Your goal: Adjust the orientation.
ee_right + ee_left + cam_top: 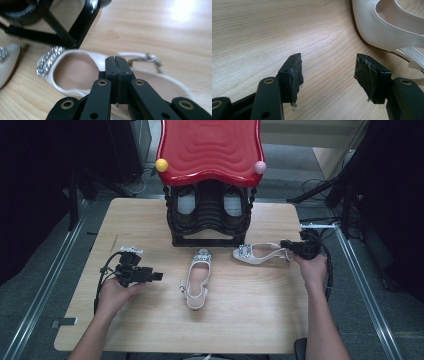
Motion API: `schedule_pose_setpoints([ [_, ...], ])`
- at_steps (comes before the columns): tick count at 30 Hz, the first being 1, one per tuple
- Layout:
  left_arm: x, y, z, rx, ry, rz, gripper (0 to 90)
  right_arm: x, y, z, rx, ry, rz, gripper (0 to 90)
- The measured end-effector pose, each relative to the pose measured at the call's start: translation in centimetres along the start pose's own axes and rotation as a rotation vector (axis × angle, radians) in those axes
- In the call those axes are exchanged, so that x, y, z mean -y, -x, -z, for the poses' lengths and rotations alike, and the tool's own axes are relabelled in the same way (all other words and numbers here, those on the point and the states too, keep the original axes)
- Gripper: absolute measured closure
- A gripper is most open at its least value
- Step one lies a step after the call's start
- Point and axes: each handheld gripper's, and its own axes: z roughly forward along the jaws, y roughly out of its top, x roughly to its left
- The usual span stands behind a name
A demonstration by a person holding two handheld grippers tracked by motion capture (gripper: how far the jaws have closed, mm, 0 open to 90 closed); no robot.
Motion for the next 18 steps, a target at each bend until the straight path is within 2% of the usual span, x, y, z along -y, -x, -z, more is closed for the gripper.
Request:
schedule_pose_setpoints([
  [3, 0.01, 0.02, 0.07, 0.0, 0.002, 0.0, 39.0, 0.37, -0.11, -0.79, -0.001, -0.038, 0.022, 90.0],
  [8, -0.06, 0.21, 0.19, 0.004, 0.019, -0.006, 39.2, 0.69, -0.09, -0.85, -0.032, -0.041, 0.022, 90.0],
  [18, -0.42, 0.34, 0.03, 0.009, 0.024, -0.013, 39.2, 1.18, -0.95, -0.57, -0.043, -0.074, 0.043, 90.0],
])
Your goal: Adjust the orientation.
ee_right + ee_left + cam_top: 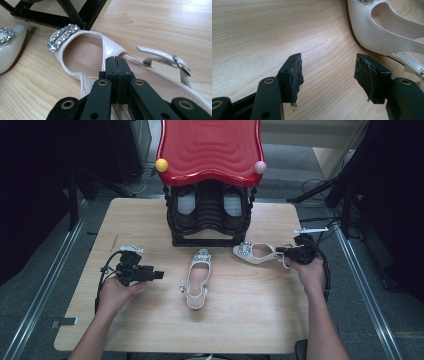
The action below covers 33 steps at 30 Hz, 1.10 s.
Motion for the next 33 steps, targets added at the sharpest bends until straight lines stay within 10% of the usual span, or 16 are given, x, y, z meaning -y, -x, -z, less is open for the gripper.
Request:
schedule_pose_setpoints([
  [15, -1.4, 0.5, -1.1, 0.015, -0.014, -0.032, 39.7, 1.1, -1.7, 0.4, -0.009, -0.017, 0.008, 90.0],
  [19, -1.8, 0.6, -1.3, 0.023, -0.009, -0.037, 39.8, 1.3, -2.0, 0.6, -0.072, 0.002, -0.011, 90.0],
  [33, -2.3, 0.6, -1.5, 0.031, -0.015, -0.043, 39.9, 1.2, -2.8, 2.0, -0.027, 0.063, 0.053, 81.3],
])
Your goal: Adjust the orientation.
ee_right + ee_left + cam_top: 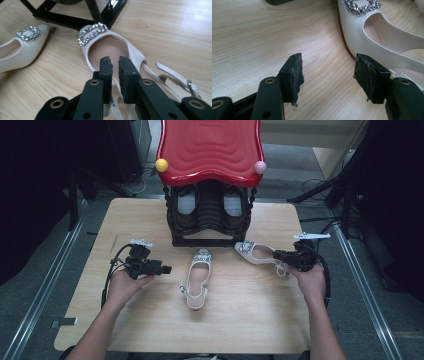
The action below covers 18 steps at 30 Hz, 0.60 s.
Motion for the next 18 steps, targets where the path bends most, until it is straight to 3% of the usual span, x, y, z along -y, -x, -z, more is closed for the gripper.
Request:
schedule_pose_setpoints([
  [7, 0.0, 0.0, 0.1, -0.003, 0.005, 0.0, 39.9, 0.1, -0.2, 0.0, -0.034, -0.008, 0.016, 71.9],
  [10, 0.0, 0.1, 0.0, 0.001, 0.004, 0.001, 39.9, 0.4, -0.1, -0.7, -0.047, -0.038, 0.008, 72.1],
  [18, 0.0, 0.0, 0.0, -0.003, -0.005, -0.001, 39.9, 0.6, -1.0, -3.3, -0.026, -0.115, 0.07, 72.5],
])
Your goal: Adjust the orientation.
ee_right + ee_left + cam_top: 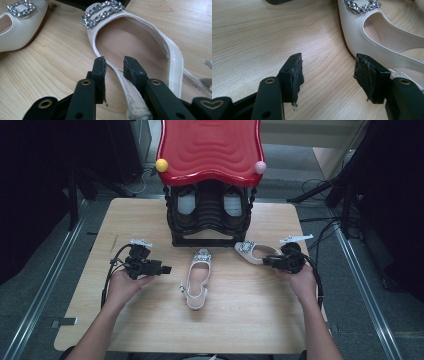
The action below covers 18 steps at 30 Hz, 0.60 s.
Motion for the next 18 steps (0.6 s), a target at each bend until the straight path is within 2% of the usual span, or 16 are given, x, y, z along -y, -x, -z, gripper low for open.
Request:
schedule_pose_setpoints([
  [9, 0.0, 0.0, 0.1, -0.001, 0.0, 0.001, 39.9, -0.1, 0.5, 0.1, -0.047, 0.0, -0.021, 83.8],
  [11, 0.0, -0.1, 0.1, -0.002, -0.002, 0.002, 39.9, -0.2, 0.2, 0.2, -0.04, -0.01, 0.001, 84.7],
  [18, 0.1, -0.1, 0.0, -0.005, -0.004, -0.002, 40.0, -0.6, -1.2, 1.0, -0.027, 0.001, 0.004, 87.6],
])
